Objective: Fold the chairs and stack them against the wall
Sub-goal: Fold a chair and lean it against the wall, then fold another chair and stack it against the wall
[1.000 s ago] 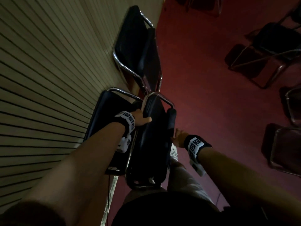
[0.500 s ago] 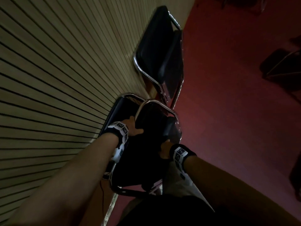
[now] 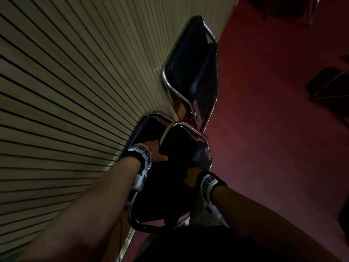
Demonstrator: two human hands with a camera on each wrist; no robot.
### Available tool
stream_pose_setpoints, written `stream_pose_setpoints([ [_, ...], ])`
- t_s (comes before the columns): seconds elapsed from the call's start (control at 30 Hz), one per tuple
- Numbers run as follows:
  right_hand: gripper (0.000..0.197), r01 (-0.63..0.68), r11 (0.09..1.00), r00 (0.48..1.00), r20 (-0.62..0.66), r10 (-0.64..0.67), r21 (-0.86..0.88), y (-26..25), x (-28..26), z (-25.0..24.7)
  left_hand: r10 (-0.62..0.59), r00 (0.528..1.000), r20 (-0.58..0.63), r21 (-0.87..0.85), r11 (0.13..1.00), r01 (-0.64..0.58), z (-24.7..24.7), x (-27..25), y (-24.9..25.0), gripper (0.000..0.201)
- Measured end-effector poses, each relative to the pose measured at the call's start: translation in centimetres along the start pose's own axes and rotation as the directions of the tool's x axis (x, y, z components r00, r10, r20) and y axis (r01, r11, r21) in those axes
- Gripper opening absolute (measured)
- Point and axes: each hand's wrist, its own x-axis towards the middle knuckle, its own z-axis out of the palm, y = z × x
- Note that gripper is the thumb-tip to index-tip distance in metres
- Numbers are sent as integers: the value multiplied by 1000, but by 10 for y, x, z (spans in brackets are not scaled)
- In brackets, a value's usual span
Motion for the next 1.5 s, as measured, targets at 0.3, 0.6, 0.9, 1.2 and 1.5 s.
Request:
stream_pose_setpoints([
  [0.3, 56, -41, 992, 994, -91, 53, 122, -3, -4, 3, 42, 982, -183, 46, 998, -34, -8, -21, 7, 73],
  [0.6, 62, -21, 976, 979, -192, 64, 218, 2, -32, 30, 171, 945, -278, 155, 979, -132, -6, -53, 57, 60],
  [0.9, 52, -208, 893, 889, -305, 343, 399, 91, -138, 60, 493, 867, -76, 257, 850, -461, 27, -97, 189, 30],
  [1.2, 39, -245, 725, 784, -308, 538, 644, 254, -280, 178, 638, 755, 151, 480, 620, -620, 124, -163, 407, 25],
  [1.5, 36, -330, 530, 710, -164, 685, 781, 463, -423, 393, 733, 604, 314, 573, 361, -736, 303, -271, 641, 25],
])
